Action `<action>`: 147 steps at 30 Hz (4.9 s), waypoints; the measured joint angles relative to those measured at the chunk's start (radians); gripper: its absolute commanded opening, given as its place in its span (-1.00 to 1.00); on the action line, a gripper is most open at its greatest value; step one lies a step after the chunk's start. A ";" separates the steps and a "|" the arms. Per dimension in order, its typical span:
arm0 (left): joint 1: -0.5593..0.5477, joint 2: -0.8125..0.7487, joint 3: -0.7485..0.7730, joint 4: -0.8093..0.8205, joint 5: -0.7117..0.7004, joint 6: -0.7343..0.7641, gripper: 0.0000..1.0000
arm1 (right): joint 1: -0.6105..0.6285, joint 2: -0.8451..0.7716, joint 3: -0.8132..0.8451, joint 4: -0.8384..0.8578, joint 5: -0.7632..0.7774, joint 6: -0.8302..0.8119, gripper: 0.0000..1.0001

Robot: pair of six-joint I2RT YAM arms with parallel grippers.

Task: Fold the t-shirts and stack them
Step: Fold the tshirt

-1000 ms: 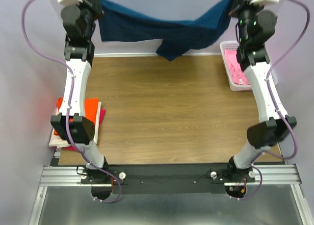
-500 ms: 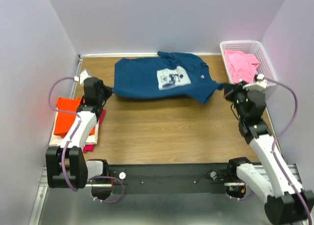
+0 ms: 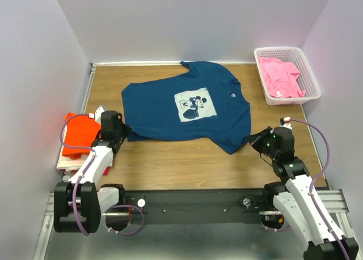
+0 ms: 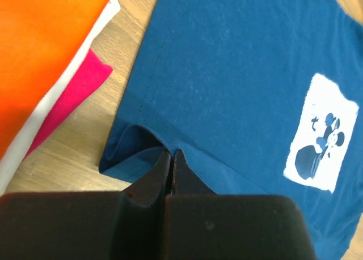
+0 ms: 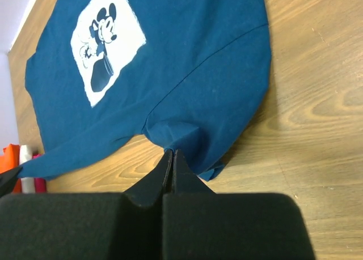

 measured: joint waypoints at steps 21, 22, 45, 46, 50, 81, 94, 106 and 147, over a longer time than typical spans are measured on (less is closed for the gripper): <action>0.000 0.267 0.203 -0.061 -0.021 -0.017 -1.00 | 0.000 0.698 0.462 0.151 0.075 -0.128 -0.99; 0.000 0.278 0.211 -0.066 -0.021 -0.017 -1.00 | 0.000 0.726 0.487 0.168 0.077 -0.135 -0.99; 0.001 0.332 0.336 -0.211 -0.031 -0.019 -1.00 | 0.000 1.090 0.874 0.230 0.097 -0.183 -0.99; 0.002 0.332 0.340 -0.214 -0.032 -0.019 -1.00 | 0.000 1.095 0.880 0.230 0.098 -0.185 -0.99; 0.003 0.332 0.342 -0.228 -0.039 -0.019 -1.00 | 0.000 1.109 0.899 0.237 0.099 -0.189 -0.99; 0.049 0.400 0.394 -0.227 -0.051 -0.003 -1.00 | -0.033 1.197 0.961 0.303 0.082 -0.189 -0.99; 0.055 0.443 0.425 -0.224 -0.072 0.008 -1.00 | -0.033 1.247 1.038 0.310 0.060 -0.189 -0.99; 0.065 0.484 0.476 -0.223 -0.077 0.025 0.77 | -0.034 1.366 1.126 0.312 0.003 -0.209 -0.99; -0.173 0.502 0.497 -0.198 -0.049 0.110 0.80 | 0.040 1.482 1.045 0.303 -0.092 -0.262 -0.14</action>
